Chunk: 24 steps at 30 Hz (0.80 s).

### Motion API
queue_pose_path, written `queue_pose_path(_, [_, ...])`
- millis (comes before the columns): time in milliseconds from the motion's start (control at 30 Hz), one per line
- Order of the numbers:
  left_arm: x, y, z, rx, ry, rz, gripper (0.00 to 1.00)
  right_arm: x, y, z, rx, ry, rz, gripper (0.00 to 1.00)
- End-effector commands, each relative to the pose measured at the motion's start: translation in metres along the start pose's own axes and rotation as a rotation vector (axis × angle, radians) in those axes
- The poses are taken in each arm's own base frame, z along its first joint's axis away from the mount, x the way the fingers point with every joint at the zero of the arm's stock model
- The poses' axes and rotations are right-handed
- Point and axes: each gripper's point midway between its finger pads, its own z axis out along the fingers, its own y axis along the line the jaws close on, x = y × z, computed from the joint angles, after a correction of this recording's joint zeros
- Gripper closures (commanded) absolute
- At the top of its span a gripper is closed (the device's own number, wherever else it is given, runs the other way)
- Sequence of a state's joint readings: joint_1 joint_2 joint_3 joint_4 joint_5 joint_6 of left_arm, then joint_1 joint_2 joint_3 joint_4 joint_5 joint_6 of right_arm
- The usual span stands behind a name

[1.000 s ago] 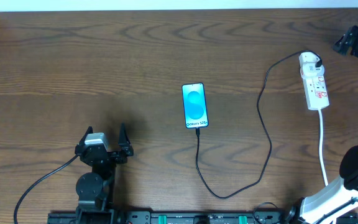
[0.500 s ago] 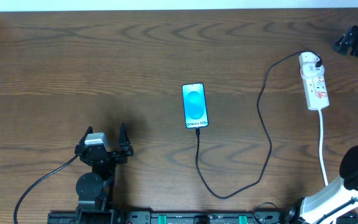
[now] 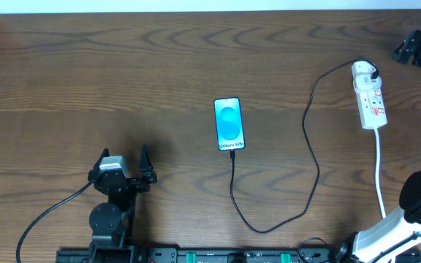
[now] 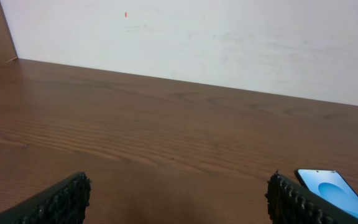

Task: Plug charger to phone and switch on socket

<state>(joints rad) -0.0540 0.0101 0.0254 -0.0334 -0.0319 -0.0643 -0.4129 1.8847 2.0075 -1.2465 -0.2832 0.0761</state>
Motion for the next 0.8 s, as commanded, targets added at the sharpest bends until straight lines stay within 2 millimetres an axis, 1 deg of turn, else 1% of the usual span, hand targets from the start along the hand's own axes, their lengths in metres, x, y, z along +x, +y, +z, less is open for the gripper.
queue_pose_path(0, [0.018, 0.004, 0.001, -0.017, 0.05, -0.004, 0.1, -0.003, 0.011, -0.033, -0.01, -0.074, -0.014, 0.01])
queue_pose_path(133, [0.018, 0.004, 0.001, -0.017, 0.05, -0.004, 0.09, -0.006, 0.016, -0.063, 0.006, -0.15, -0.055, 0.01])
queue_pose_path(167, [0.018, 0.004, 0.001, -0.017, 0.05, -0.004, 0.1, -0.008, 0.02, -0.076, 0.006, -0.191, -0.08, 0.01])
queue_pose_path(300, [0.018, 0.004, 0.001, -0.017, 0.05, -0.004, 0.09, -0.015, 0.034, -0.104, -0.006, -0.291, -0.127, 0.01])
queue_pose_path(400, [0.018, 0.004, 0.001, -0.017, 0.05, -0.004, 0.1, -0.015, 0.049, -0.116, -0.023, -0.333, -0.169, 0.01])
queue_pose_path(500, [0.018, 0.004, 0.001, -0.016, 0.05, -0.004, 0.09, -0.016, 0.068, -0.12, -0.051, -0.366, -0.214, 0.01])
queue_pose_path(600, [0.018, 0.004, 0.001, -0.017, 0.05, -0.004, 0.09, -0.015, 0.092, -0.114, -0.087, -0.409, -0.306, 0.01])
queue_pose_path(700, [0.018, 0.004, 0.001, -0.017, 0.05, -0.004, 0.1, -0.007, 0.119, -0.099, -0.129, -0.469, -0.424, 0.01])
queue_pose_path(767, [0.018, 0.004, 0.001, -0.017, 0.05, -0.004, 0.1, 0.001, 0.13, -0.085, -0.138, -0.513, -0.467, 0.01])
